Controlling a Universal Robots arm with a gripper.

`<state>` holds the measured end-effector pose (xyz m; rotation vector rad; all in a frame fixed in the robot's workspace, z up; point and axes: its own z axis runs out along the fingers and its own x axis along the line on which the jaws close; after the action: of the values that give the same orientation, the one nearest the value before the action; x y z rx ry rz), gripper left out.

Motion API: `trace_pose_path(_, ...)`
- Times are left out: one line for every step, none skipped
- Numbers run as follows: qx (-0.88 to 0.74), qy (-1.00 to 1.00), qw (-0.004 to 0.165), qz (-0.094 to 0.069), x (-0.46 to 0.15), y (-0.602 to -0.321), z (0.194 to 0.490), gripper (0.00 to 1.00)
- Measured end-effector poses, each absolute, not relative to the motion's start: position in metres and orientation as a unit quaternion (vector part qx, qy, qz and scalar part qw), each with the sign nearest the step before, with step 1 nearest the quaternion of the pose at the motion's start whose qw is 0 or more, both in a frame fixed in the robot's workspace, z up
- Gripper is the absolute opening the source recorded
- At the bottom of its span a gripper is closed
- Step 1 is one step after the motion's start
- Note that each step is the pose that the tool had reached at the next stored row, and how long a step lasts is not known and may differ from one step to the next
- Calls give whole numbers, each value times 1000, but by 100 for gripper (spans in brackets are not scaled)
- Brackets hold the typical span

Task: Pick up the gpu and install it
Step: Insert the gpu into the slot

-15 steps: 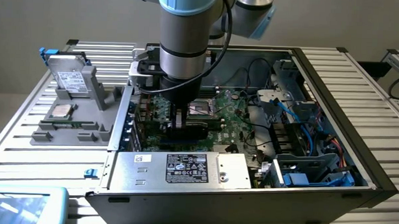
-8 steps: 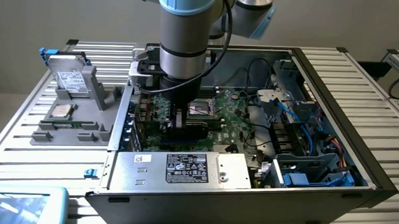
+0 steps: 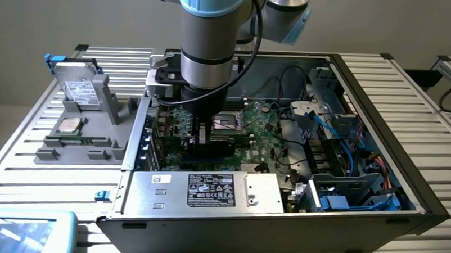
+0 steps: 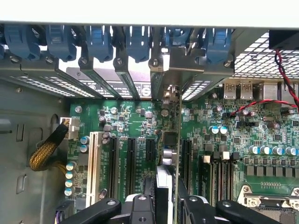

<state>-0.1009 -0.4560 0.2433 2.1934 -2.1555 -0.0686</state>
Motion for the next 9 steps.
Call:
trace_pose_path(713, -700, 33, -22, -101, -456, 243, 29)
trace_pose_path(714, -699, 33, -22, -101, -456, 243, 29)
trace_pose_path(715, -698, 32, -22, -101, -456, 243, 29)
trace_pose_path(715, -698, 32, -22, -101, -456, 243, 29)
trace_pose_path(715, -698, 32, -22, -101, -456, 243, 29)
trace_pose_path(715, -698, 32, -22, -101, -456, 243, 29)
trace_pose_path(715, -698, 32, -22, -101, -456, 243, 29)
trace_pose_path(715, -698, 32, -22, -101, -456, 243, 29)
trace_pose_path(715, -698, 32, -22, -101, -457, 244, 29)
